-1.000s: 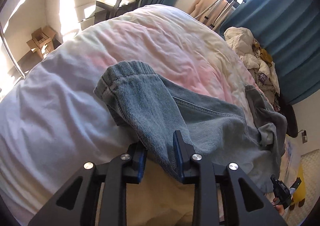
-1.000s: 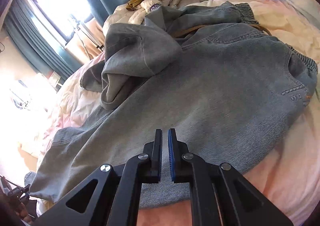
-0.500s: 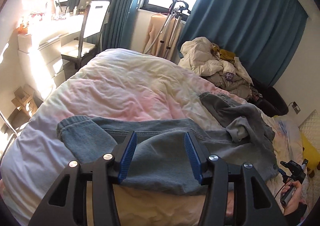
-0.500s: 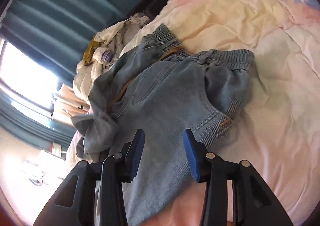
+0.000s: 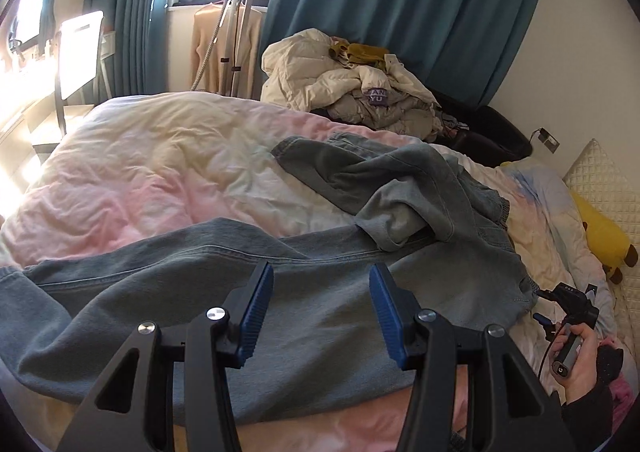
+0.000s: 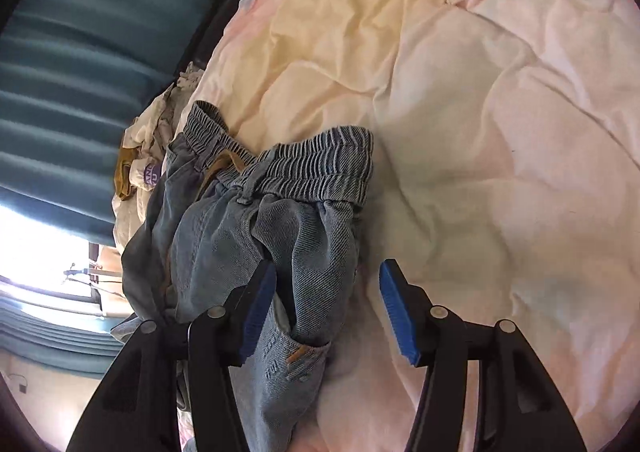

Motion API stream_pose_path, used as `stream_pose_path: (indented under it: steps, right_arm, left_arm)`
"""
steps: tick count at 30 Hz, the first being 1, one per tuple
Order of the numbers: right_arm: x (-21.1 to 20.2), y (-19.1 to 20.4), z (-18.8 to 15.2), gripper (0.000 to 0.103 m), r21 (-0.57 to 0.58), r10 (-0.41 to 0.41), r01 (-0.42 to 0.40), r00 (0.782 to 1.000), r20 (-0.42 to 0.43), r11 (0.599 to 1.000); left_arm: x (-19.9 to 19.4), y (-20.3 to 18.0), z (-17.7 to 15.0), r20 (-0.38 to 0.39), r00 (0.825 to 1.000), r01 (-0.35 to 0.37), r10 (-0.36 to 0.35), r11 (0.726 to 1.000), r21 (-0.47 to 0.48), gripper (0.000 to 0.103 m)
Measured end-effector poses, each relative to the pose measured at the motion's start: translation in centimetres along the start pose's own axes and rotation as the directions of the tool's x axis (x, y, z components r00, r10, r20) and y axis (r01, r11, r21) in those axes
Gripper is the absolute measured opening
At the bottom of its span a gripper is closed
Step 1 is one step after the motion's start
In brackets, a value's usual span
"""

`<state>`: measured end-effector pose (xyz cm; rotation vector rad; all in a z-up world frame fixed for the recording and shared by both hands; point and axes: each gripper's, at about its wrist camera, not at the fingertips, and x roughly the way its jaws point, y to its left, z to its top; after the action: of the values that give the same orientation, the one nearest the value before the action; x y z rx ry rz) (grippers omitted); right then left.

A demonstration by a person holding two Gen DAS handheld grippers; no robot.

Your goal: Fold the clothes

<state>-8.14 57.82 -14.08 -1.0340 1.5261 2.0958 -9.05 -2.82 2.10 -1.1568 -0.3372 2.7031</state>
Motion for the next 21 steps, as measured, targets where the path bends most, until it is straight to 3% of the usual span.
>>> stream_pose_path:
  steps: [4, 6, 10, 11, 14, 17, 21]
  right_arm:
    - [2.4, -0.9, 0.5, 0.054, 0.026, 0.05, -0.049, 0.998, -0.045, 0.998]
    - [2.7, -1.0, 0.5, 0.054, 0.038, 0.108, -0.107, 0.994, -0.026, 0.994]
    - [2.1, 1.3, 0.3, 0.054, -0.07, 0.193, -0.19, 0.98, 0.044, 0.979]
    - [2.1, 2.0, 0.1, 0.054, -0.11, 0.191, -0.184, 0.98, 0.057, 0.977]
    - [3.6, 2.7, -0.2, 0.053, -0.156, 0.081, -0.072, 0.995, 0.056, 0.985]
    - [4.5, 3.4, -0.4, 0.043, -0.192, 0.003, 0.011, 0.998, 0.069, 0.981]
    - [3.3, 5.4, -0.6, 0.009, -0.25, 0.002, 0.038, 0.987, 0.159, 0.968]
  left_arm:
    - [3.7, -0.9, -0.9, -0.04, 0.998, 0.049, -0.049, 0.999, 0.0, 0.051]
    - [5.1, -0.8, -1.4, -0.063, 0.996, 0.063, -0.063, 0.998, -0.002, 0.051]
    - [6.9, 0.1, -2.0, -0.102, 0.989, 0.102, -0.106, 0.994, -0.04, 0.051]
    - [7.1, 0.3, -2.2, -0.104, 0.989, 0.101, -0.106, 0.994, -0.049, 0.051]
    - [7.8, 1.3, -2.6, -0.112, 0.988, 0.096, -0.103, 0.993, -0.072, 0.051]
    - [8.5, 2.3, -2.8, -0.125, 0.986, 0.093, -0.107, 0.989, -0.111, 0.051]
    - [8.9, 3.0, -2.9, -0.135, 0.984, 0.092, -0.112, 0.985, -0.146, 0.051]
